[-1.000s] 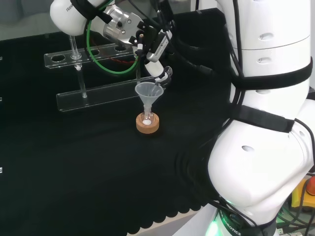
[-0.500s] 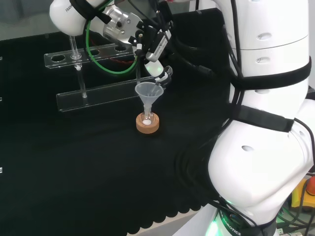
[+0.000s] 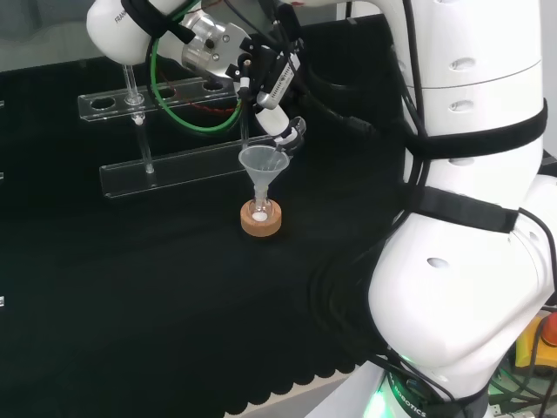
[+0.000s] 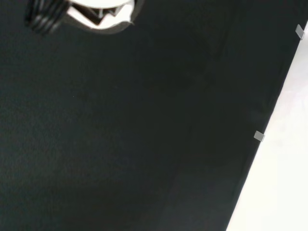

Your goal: Pour all the NaCl from the weighing funnel into the round-bottom flask.

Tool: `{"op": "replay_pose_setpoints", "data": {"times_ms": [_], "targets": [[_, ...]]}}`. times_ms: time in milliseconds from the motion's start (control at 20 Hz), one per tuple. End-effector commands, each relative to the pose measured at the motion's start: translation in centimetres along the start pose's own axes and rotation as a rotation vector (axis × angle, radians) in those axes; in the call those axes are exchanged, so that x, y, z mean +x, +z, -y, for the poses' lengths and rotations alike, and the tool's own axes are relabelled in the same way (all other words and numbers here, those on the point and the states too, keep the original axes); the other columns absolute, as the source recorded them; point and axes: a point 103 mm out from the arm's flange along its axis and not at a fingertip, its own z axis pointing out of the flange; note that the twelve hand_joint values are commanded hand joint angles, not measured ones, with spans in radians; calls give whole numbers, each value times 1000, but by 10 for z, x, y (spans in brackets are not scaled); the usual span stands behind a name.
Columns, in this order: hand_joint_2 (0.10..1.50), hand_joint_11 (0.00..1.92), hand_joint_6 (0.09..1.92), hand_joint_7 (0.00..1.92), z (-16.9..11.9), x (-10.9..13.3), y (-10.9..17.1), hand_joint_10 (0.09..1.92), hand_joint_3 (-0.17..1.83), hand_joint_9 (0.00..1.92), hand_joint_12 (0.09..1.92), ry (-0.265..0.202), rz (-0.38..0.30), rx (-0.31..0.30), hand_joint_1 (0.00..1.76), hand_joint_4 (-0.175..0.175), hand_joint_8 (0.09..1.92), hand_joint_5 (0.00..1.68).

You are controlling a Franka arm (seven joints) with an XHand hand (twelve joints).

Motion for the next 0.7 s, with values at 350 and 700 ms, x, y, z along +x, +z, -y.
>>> {"op": "replay_pose_setpoints", "data": {"times_ms": [350, 700], "targets": [[673, 322, 947, 409, 1, -1, -2, 543, 739, 674, 1321, -6, -11, -11, 1085, 175, 626, 1138], [673, 321, 946, 410, -2, -5, 5, 544, 739, 673, 1322, -22, -40, -23, 1085, 175, 624, 1138]]}}
